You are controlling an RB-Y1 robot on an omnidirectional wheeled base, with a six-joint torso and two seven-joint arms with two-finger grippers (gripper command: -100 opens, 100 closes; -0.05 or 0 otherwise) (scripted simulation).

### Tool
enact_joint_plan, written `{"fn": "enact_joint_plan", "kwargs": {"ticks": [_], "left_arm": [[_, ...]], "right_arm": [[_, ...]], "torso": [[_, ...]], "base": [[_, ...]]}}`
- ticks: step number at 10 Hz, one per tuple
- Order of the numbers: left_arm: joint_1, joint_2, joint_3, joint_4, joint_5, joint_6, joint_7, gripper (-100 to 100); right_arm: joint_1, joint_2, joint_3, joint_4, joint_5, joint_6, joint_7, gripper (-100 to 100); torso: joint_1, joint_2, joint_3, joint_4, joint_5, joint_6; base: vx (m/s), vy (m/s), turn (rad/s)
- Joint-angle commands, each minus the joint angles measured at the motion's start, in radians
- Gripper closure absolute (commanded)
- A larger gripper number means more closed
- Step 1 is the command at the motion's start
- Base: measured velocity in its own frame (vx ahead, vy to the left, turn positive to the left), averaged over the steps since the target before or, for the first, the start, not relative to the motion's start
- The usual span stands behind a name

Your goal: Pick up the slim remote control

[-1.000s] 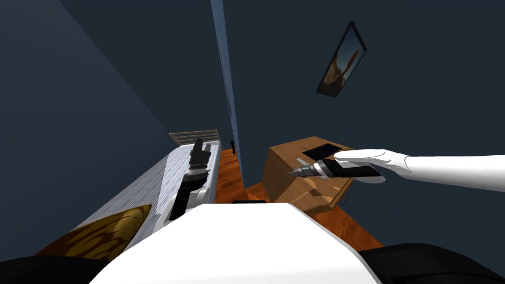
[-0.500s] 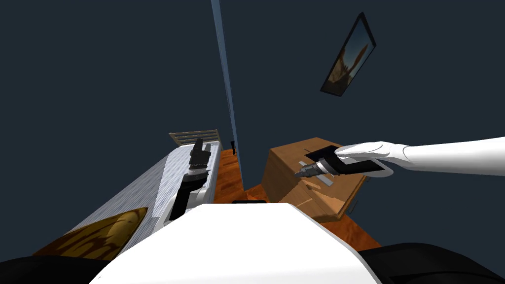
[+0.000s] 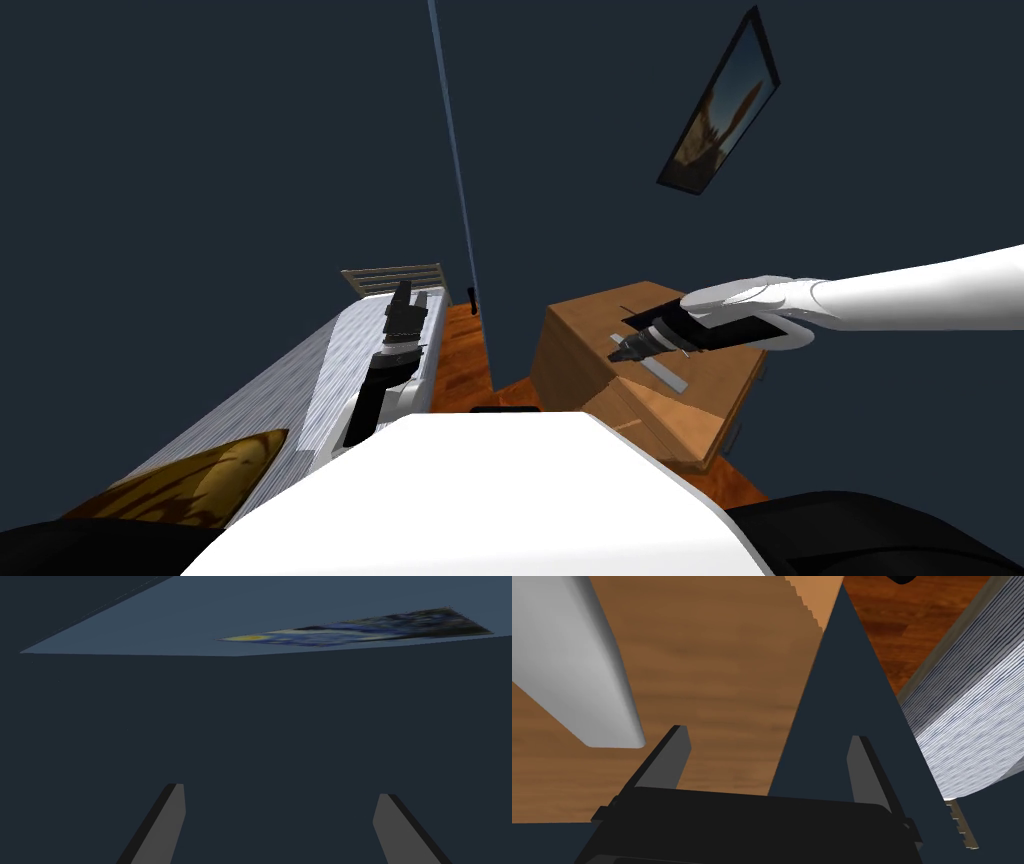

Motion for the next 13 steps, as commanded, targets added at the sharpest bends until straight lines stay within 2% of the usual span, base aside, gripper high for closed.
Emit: {"fn": "enact_joint_plan", "kwargs": {"ticks": [1,3,6,7,10,11,12,13], "left_arm": [[0.000,0.000,0.000,0.000,0.000,0.000,0.000,0],[0.000,0.000,0.000,0.000,0.000,0.000,0.000,0],[0.000,0.000,0.000,0.000,0.000,0.000,0.000,0],[0.000,0.000,0.000,0.000,0.000,0.000,0.000,0],[0.000,0.000,0.000,0.000,0.000,0.000,0.000,0],[0.000,0.000,0.000,0.000,0.000,0.000,0.000,0],[0.000,0.000,0.000,0.000,0.000,0.000,0.000,0],[0.000,0.000,0.000,0.000,0.000,0.000,0.000,0]], "right_arm": [[-0.004,-0.037,0.016,0.005,0.001,-0.002,-0.005,-100],[0.007,-0.100,0.054,0.006,0.009,0.009,-0.016,-100],[0.030,-0.162,0.111,-0.002,0.019,0.024,-0.029,-100],[0.047,-0.183,0.145,-0.011,0.024,0.033,-0.036,-100],[0.082,-0.191,0.192,-0.035,0.031,0.044,-0.043,-100],[0.064,-0.191,0.189,-0.031,0.030,0.039,-0.038,-100],[0.065,-0.192,0.192,-0.033,0.030,0.040,-0.038,0],[0.089,-0.159,0.193,-0.022,0.041,0.061,-0.030,-100]], "torso": [[0.000,0.000,0.000,0.000,0.000,0.000],[0.000,0.001,0.001,0.000,0.000,0.000],[-0.001,-0.001,-0.001,0.000,0.000,0.000],[-0.001,0.000,0.000,0.000,0.000,0.000],[-0.002,0.001,0.001,0.000,-0.001,0.000],[-0.001,0.002,0.001,0.000,-0.001,0.000],[0.000,0.004,0.002,0.001,0.000,0.000],[0.001,0.006,0.003,0.001,0.000,0.000]], "base": [[0.078,-0.027,0.012],[0.074,-0.032,0.017],[0.099,-0.041,0.010],[0.105,-0.033,-0.001],[0.075,-0.045,-0.003],[0.024,-0.013,-0.002],[0.000,0.000,0.000],[0.012,0.024,0.053]]}}
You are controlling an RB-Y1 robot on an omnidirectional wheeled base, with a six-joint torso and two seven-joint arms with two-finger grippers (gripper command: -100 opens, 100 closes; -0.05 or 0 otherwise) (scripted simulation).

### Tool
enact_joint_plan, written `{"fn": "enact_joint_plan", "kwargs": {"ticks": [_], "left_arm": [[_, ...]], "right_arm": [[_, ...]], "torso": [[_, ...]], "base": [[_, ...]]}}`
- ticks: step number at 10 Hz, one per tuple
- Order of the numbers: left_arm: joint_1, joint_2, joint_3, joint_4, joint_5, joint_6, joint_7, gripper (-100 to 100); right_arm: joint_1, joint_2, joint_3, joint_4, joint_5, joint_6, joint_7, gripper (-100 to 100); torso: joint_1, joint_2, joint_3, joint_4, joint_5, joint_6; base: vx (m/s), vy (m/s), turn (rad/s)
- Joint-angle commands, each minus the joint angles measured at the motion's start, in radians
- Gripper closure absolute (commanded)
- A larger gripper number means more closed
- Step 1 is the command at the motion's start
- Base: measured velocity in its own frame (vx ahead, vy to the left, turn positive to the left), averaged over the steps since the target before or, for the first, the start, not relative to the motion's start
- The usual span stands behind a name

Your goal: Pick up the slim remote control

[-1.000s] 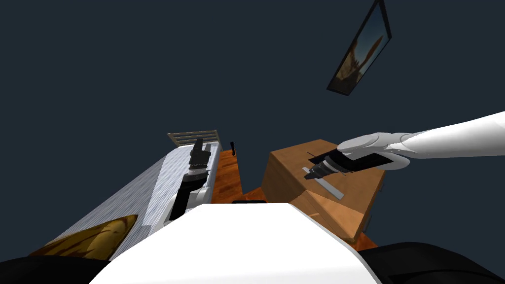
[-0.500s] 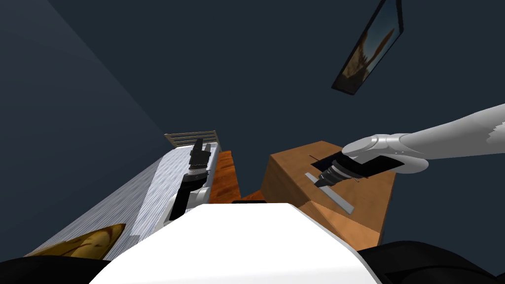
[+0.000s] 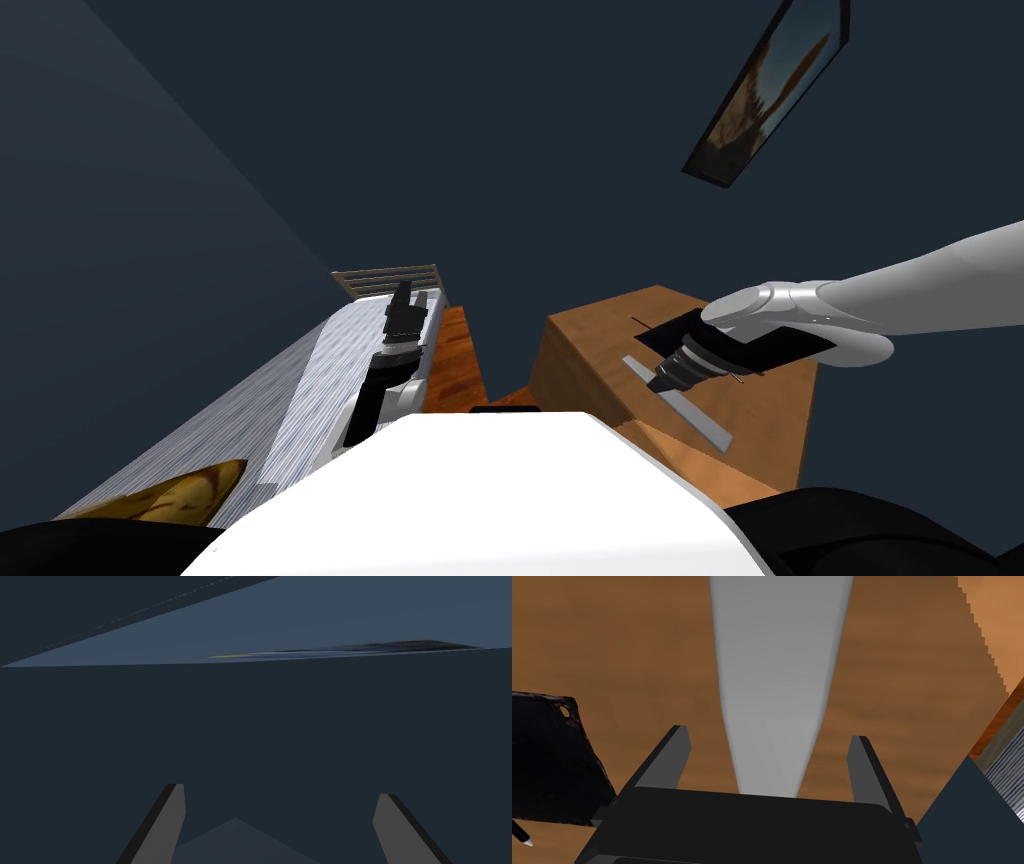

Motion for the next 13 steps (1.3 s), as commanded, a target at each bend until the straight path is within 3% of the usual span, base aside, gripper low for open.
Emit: {"fn": "enact_joint_plan", "kwargs": {"ticks": [1,2,3,4,8,9,10,12,13], "left_arm": [[0.000,0.000,0.000,0.000,0.000,0.000,0.000,0],[0.000,0.000,0.000,0.000,0.000,0.000,0.000,0],[0.000,0.000,0.000,0.000,0.000,0.000,0.000,0],[0.000,0.000,0.000,0.000,0.000,0.000,0.000,0],[0.000,0.000,0.000,0.000,0.000,0.000,0.000,0],[0.000,0.000,0.000,0.000,0.000,0.000,0.000,0],[0.000,0.000,0.000,0.000,0.000,0.000,0.000,0],[0.000,0.000,0.000,0.000,0.000,0.000,0.000,0],[0.000,0.000,0.000,0.000,0.000,0.000,0.000,0]], "right_arm": [[0.017,0.031,0.007,0.007,0.012,0.022,0.011,-100],[0.035,0.055,0.007,0.015,0.020,0.038,0.017,-100],[0.029,0.040,0.003,0.004,0.015,0.035,0.011,-100],[0.031,0.043,0.003,0.004,0.016,0.039,0.012,100],[0.030,0.042,0.003,0.005,0.016,0.039,0.012,100],[0.030,0.042,0.003,0.005,0.016,0.039,0.012,0],[0.005,0.014,0.006,0.002,0.006,0.012,0.007,100],[-0.019,-0.018,0.005,-0.009,-0.006,-0.009,-0.002,100],[-0.011,-0.008,0.006,-0.005,-0.002,-0.002,0.002,100]], "torso": [[0.000,0.000,0.000,0.000,0.000,0.000],[0.001,0.000,0.000,0.000,0.000,0.000],[0.001,0.000,0.000,0.000,0.000,0.000],[0.001,0.000,0.000,0.000,0.001,0.000],[0.000,0.001,0.001,0.000,0.000,0.000],[0.000,0.001,0.001,0.000,0.000,0.000],[0.000,0.001,0.001,0.000,0.000,0.000],[-0.002,0.003,0.002,0.001,0.001,0.001],[-0.002,0.003,0.002,0.001,0.000,0.000]], "base": [[0.019,0.037,0.061],[0.021,0.042,0.045],[0.010,0.019,0.003],[0.000,0.000,0.000],[0.000,0.000,0.000],[0.000,0.000,0.000],[-0.012,-0.025,-0.054],[-0.018,-0.040,-0.055],[-0.007,-0.014,-0.004]]}}
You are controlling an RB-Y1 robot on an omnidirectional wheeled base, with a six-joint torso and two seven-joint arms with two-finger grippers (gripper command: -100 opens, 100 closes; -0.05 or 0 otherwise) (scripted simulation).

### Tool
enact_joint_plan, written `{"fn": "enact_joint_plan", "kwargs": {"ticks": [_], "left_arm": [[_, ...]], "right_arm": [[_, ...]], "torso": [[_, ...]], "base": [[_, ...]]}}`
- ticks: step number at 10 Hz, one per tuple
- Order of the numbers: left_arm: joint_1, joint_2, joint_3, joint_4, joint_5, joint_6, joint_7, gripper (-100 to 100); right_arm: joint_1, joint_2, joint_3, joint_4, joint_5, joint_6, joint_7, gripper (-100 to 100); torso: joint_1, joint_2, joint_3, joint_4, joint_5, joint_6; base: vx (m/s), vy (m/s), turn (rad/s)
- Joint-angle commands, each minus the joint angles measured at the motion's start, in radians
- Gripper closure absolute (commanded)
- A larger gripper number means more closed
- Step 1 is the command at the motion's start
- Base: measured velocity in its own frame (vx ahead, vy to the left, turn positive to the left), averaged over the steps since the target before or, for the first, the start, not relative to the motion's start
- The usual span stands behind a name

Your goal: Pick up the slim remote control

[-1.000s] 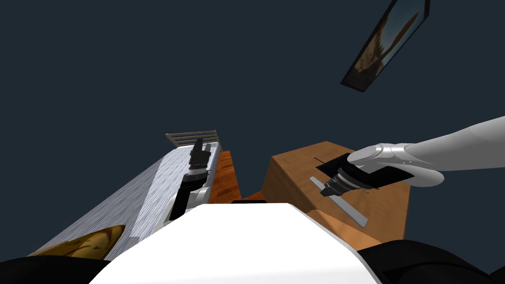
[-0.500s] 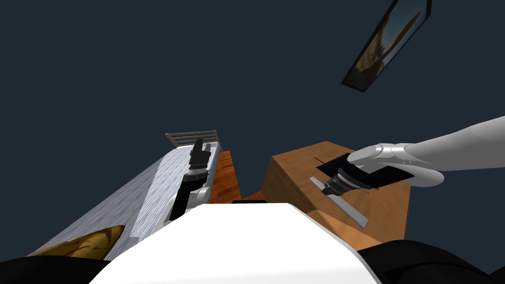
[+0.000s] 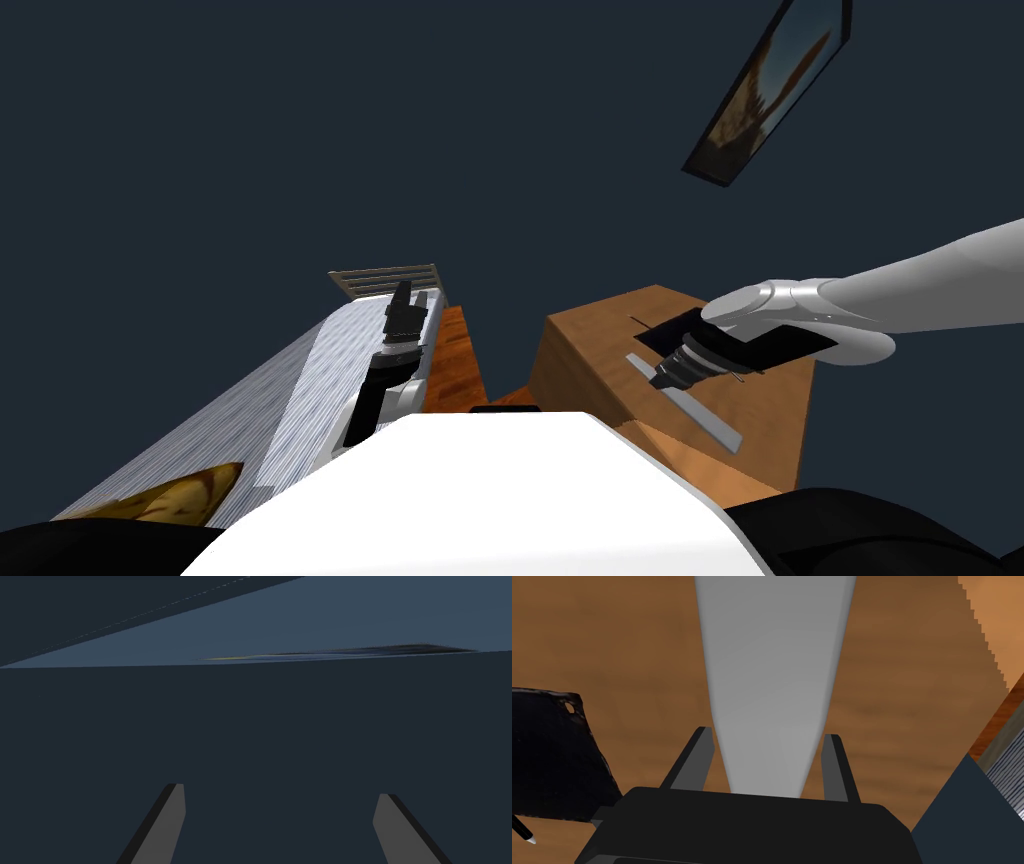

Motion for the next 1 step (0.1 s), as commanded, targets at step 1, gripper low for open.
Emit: {"fn": "enact_joint_plan", "kwargs": {"ticks": [1], "left_arm": [[0.000,0.000,0.000,0.000,0.000,0.000,0.000,0]], "right_arm": [[0.000,0.000,0.000,0.000,0.000,0.000,0.000,0]], "torso": [[0.000,0.000,0.000,0.000,0.000,0.000]], "base": [[0.000,0.000,0.000]]}}
